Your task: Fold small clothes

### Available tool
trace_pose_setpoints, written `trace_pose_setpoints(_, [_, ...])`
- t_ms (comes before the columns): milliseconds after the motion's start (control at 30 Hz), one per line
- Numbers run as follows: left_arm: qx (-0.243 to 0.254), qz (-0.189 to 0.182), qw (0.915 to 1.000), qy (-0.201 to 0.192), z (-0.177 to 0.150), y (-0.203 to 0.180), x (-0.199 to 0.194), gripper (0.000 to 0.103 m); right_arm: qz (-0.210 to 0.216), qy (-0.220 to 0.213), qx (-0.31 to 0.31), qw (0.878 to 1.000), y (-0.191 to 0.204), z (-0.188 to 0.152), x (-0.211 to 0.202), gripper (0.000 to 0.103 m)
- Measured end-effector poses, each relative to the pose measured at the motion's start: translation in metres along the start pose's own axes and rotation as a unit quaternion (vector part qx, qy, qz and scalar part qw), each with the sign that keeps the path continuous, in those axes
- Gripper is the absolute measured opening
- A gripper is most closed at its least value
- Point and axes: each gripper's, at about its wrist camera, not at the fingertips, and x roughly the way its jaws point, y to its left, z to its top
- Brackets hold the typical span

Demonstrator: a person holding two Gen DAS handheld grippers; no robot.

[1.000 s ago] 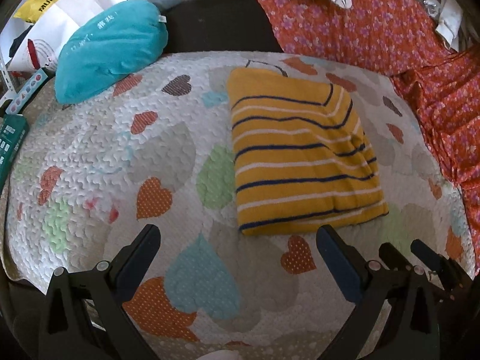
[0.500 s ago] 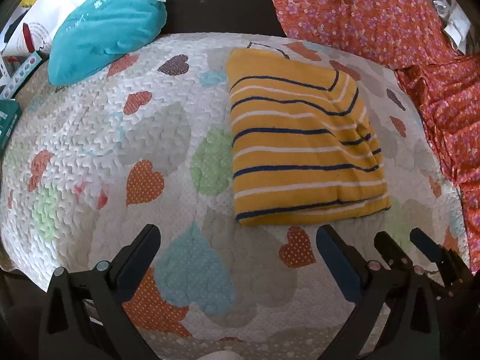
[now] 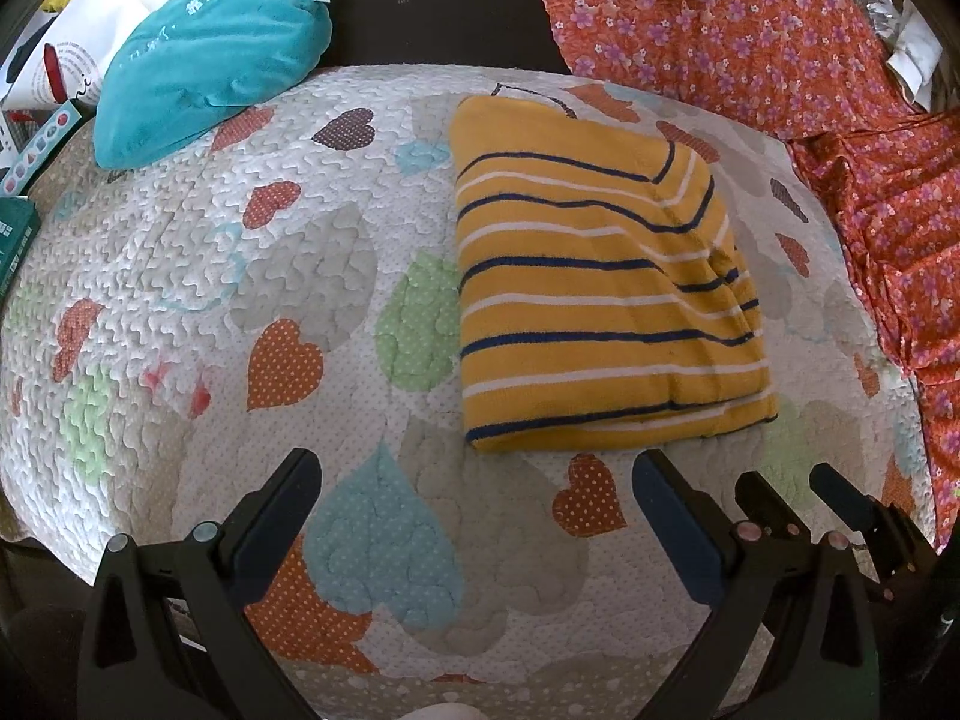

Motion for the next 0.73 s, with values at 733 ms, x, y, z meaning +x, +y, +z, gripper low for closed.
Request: trace_pose_setpoints(733, [0.017, 0.012, 0.9998, -0.007, -0.003, -0.0033, 0.0007, 0.103, -0.005, 0.007, -0.015, 1.0, 0.0043, -0.001, 0.0036, 0.075])
